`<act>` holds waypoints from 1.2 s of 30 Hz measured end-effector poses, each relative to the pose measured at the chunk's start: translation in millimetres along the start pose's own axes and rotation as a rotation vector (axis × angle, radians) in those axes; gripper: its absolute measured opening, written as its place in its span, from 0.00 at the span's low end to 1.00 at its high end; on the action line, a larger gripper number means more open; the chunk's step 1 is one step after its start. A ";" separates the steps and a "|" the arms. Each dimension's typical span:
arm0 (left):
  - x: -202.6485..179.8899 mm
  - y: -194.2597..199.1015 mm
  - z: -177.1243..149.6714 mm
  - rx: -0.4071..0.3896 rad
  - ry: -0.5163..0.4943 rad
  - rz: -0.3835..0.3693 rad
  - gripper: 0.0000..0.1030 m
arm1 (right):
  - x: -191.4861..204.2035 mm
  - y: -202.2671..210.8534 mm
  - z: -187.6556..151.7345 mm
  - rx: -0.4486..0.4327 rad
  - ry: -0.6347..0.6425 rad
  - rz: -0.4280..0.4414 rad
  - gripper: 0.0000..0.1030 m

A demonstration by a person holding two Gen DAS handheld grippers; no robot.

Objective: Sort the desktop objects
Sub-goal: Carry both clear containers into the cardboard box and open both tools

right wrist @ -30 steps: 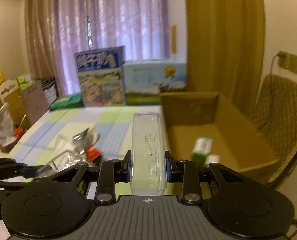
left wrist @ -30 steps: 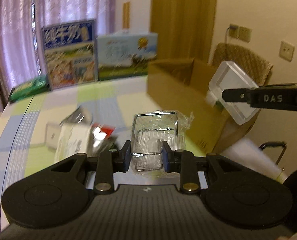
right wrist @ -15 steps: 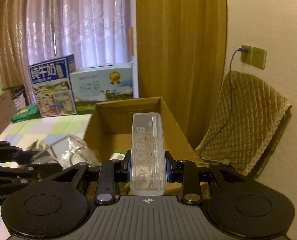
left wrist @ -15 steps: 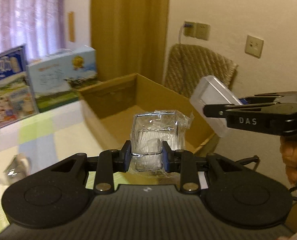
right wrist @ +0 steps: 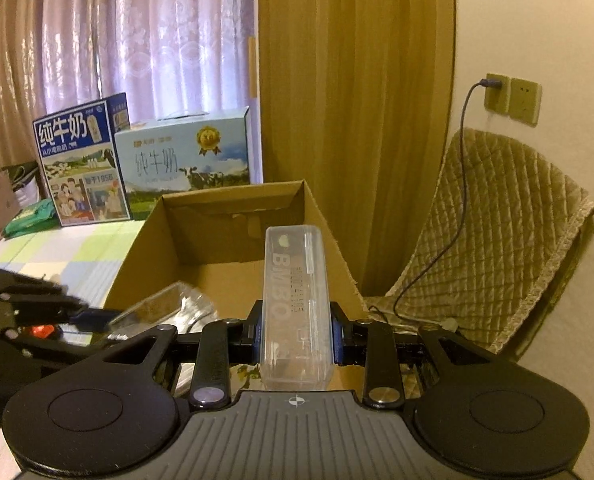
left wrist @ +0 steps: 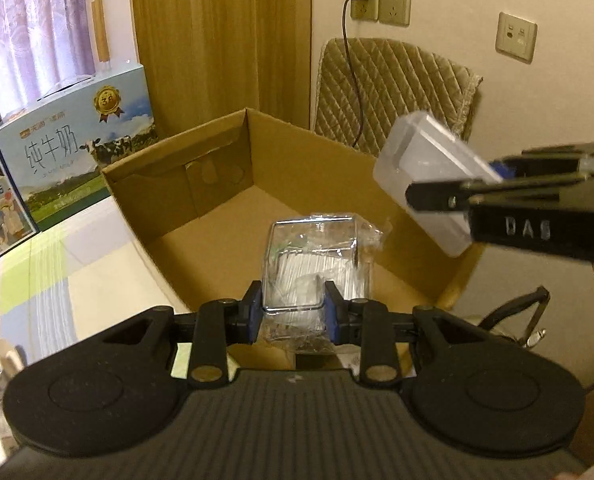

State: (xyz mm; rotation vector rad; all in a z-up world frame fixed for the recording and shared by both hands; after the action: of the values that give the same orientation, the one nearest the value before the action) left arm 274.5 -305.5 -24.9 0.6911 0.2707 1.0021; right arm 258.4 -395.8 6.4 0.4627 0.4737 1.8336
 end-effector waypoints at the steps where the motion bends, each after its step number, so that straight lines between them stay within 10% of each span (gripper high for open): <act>1: -0.1 -2.1 2.5 -0.008 -0.011 0.014 0.25 | -0.3 -3.2 -0.5 0.003 0.003 0.001 0.27; 11: 17.0 -31.1 20.4 -0.062 -0.050 0.146 0.30 | 0.0 -32.4 -2.8 0.036 -0.001 0.004 0.27; 36: 62.9 40.4 -4.7 -0.121 0.148 0.084 0.54 | 11.4 -24.1 1.9 0.038 -0.082 0.053 0.43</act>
State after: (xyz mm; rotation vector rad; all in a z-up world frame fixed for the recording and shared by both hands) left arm 277.9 -236.4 3.7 0.5223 0.3094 1.1422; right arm 275.2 -377.7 -4.0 0.5787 0.4443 1.8513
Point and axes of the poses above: each gripper's, at about its wrist camera, not at the fingertips, and y roughly against the way its jaws point, x to its left, z to its top, the point moved 5 cm from there along -y, roughly the way its jaws point, and after that the axes turned 7 degrees about z, right-handed, at the moved point
